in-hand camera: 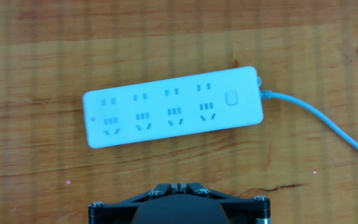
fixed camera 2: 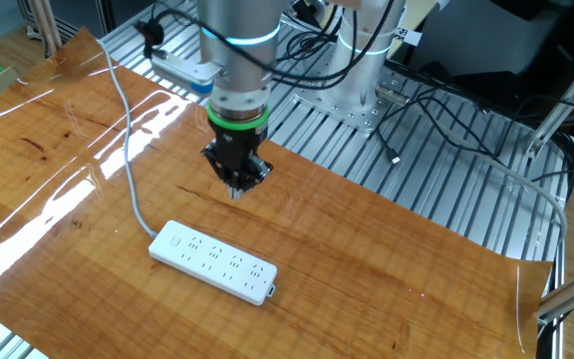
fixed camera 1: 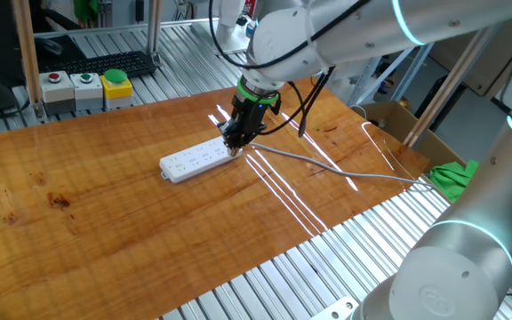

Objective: Turn on the power strip by pressing the button

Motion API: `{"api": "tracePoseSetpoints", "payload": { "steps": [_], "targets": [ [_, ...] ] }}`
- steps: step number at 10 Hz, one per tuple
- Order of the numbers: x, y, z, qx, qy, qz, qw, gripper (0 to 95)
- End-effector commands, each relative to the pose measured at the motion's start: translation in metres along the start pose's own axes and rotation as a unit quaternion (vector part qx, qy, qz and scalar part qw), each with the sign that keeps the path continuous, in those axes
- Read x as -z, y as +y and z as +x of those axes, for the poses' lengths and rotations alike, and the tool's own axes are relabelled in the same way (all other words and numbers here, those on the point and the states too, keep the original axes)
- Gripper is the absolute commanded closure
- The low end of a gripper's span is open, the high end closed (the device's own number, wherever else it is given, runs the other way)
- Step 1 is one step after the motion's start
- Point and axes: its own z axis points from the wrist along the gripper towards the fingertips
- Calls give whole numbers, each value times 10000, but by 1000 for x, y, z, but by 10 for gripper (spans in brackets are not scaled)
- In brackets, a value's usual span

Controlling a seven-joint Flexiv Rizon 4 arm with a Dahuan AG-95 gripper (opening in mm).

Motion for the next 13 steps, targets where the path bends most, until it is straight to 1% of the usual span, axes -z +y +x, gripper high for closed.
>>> {"api": "tracePoseSetpoints", "payload": {
  "steps": [1, 3, 7, 11, 12, 13],
  "targets": [
    [-4, -5, -8, -8, 18, -10, 10000, 950],
    [-8, -12, -14, -13, 18, -5, 10000, 950],
    [-16, -28, -22, 26, 2, -14, 10000, 950],
    [-17, -35, -31, 34, 5, -30, 10000, 950],
    [-17, -39, -37, 67, 8, -42, 10000, 950],
    [-18, -41, -40, 72, -14, -45, 10000, 950]
  ]
}}
